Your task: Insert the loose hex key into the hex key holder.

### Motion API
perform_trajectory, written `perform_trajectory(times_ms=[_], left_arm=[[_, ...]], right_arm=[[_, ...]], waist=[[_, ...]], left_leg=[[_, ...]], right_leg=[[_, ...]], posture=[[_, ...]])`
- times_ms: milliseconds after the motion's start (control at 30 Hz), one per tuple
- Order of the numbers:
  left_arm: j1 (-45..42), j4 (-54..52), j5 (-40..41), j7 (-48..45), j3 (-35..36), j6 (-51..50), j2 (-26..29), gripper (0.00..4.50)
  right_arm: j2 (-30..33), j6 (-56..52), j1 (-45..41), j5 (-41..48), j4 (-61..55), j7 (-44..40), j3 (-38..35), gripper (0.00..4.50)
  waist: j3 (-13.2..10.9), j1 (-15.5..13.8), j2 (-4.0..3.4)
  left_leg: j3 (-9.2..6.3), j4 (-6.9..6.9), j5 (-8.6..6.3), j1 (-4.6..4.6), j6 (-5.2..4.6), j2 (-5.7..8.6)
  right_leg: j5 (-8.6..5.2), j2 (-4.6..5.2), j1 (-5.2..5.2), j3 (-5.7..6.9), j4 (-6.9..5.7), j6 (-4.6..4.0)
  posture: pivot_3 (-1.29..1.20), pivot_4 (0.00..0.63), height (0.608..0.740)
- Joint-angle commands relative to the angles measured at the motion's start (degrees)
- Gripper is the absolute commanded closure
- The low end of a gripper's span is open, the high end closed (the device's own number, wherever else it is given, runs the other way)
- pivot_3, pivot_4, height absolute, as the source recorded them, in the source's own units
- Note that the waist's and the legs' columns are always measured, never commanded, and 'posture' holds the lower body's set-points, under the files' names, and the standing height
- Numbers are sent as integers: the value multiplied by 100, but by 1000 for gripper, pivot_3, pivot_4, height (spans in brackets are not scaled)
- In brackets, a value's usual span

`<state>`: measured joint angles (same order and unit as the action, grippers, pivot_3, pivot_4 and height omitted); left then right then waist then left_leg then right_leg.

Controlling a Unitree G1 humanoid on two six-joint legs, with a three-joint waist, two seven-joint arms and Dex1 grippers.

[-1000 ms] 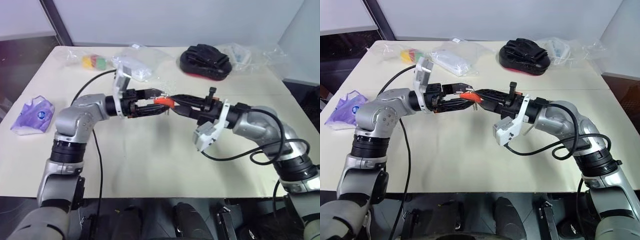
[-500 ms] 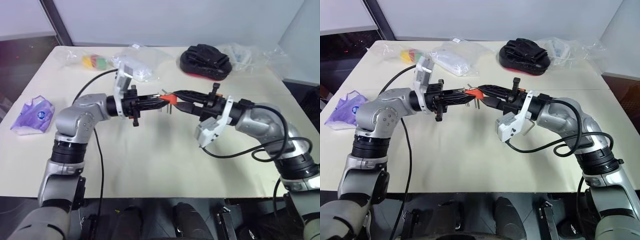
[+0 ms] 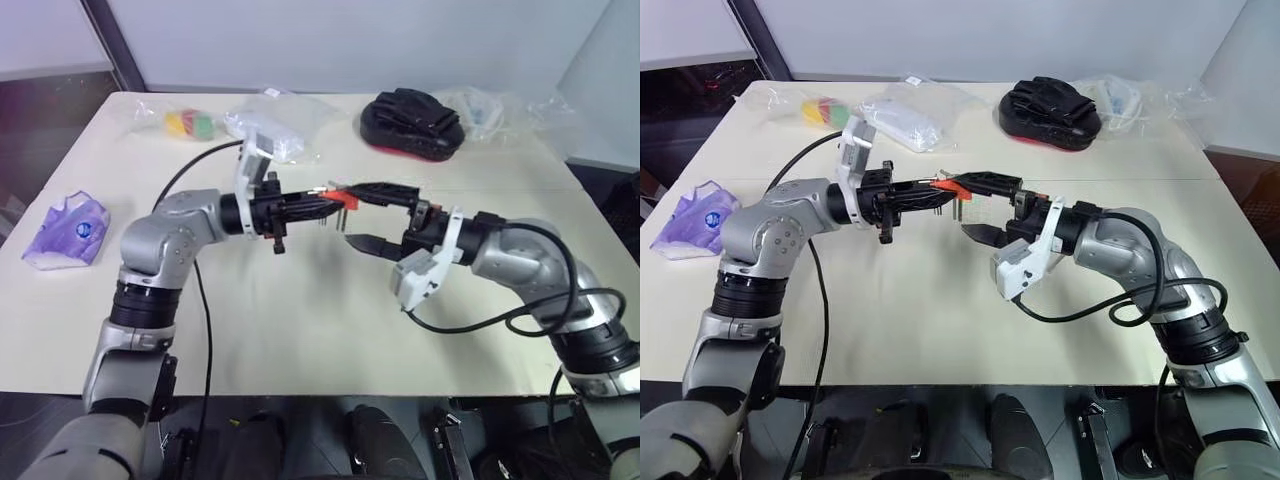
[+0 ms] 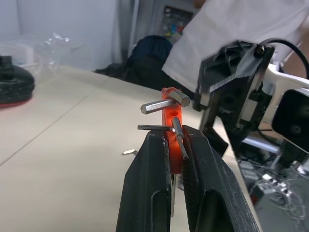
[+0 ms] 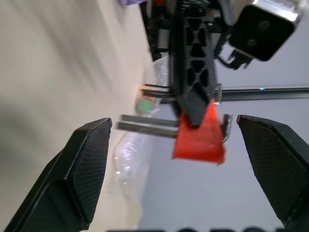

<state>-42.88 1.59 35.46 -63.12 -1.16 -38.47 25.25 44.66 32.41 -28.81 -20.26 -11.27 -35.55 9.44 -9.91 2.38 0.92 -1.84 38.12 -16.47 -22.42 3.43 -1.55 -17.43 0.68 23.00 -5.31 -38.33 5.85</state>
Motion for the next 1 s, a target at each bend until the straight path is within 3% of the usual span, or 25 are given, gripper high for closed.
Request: perform_trajectory(times_ms=[33, 233, 367, 500, 700, 1000], left_arm=[[89, -243, -160, 107, 60, 335, 92, 4500], [299, -413, -317, 395, 121, 608, 129, 4500], [385, -475, -310, 555, 141, 640, 108, 4500], [407, -482, -319, 602, 110, 669, 93, 4500], [414, -515, -317, 632, 81, 653, 71, 4500], [492, -652, -311, 684, 94, 601, 124, 4500]], right_arm=[[-56, -1191, 422, 475, -436, -106, -558, 32], [-843, -5994, 1271, 1695, -1704, -133, -1635, 32], [-1678, -9558, 976, 2252, -2505, 282, -2136, 32], [-2420, -11935, 323, 2298, -2788, 784, -2462, 32], [-3174, -12491, -19, 1721, -1984, 2106, -2512, 32], [-3630, -12491, -381, 1618, -1304, 2760, -2734, 32]], waist=[[0, -12, 0], [0, -52, 0], [2, -33, -3], [3, -8, -6], [4, -20, -7], [4, 20, -7]], left_leg=[[0, 0, 0, 0, 0, 0], [-4, 6, 0, 2, 0, -4], [-6, 7, 0, 6, 0, -6], [-6, 5, 0, 5, 0, -3], [-2, -3, 0, -5, 0, 3], [2, -12, 0, -7, 0, 3]], right_leg=[[0, 0, 0, 0, 0, 0], [0, 0, -8, 0, -4, 0], [0, -2, -7, -1, -10, -1], [0, -5, 0, -1, -15, -1], [-1, -1, 11, 0, -13, -1], [0, -1, 22, -5, -14, 0]], posture=[[0, 150, 740], [0, 150, 740], [0, 150, 740], [0, 150, 740], [0, 150, 740], [0, 150, 740]])
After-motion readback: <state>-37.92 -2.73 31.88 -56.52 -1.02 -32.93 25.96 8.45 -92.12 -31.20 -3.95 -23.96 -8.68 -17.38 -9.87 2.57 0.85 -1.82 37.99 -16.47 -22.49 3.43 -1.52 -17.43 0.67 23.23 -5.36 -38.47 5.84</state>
